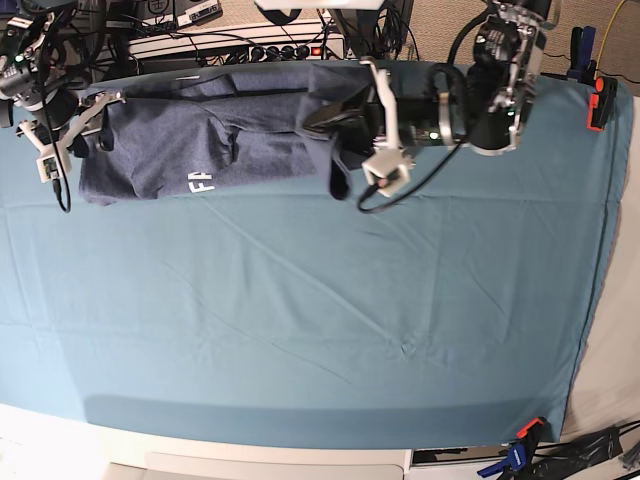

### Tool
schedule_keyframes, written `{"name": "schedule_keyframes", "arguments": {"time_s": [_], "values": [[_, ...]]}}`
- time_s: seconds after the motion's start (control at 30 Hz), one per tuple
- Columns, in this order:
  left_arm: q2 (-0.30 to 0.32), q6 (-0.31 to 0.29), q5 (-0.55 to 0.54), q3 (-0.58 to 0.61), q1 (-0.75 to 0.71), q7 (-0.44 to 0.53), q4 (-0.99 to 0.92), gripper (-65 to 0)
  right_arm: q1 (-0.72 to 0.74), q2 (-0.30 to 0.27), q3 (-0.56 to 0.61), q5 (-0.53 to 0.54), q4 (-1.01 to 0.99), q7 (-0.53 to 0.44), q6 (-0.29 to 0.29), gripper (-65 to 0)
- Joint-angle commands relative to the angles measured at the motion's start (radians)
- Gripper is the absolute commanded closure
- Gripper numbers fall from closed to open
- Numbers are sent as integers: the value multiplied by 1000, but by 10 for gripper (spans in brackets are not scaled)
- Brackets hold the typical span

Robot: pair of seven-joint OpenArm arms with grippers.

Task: Fold the T-shirt properly
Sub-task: 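Grasp the shirt's end with the left gripper and fold it toward the right gripper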

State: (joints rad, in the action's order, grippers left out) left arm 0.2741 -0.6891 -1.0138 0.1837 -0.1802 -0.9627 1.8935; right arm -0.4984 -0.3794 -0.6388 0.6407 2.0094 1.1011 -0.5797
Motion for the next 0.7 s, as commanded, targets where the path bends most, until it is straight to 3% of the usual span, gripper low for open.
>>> {"name": "schedule_keyframes", "arguments": {"time_s": [0.0,0.3,0.47,0.67], "values": [[-7,-9,-27,14,17,40,2,0,3,-13,-10,10,12,-26,1,-264],[-74,-9,33,126,66,58,-92,0,3,-8,-10,10,12,-25,0,-264],[-81,-9,77,153,80,102,-107,0,3,-8,-10,10,12,-26,0,-264],[-145,-9,109,154,81,109,-113,0,3,-8,-10,10,12,-28,0,-264]]}}
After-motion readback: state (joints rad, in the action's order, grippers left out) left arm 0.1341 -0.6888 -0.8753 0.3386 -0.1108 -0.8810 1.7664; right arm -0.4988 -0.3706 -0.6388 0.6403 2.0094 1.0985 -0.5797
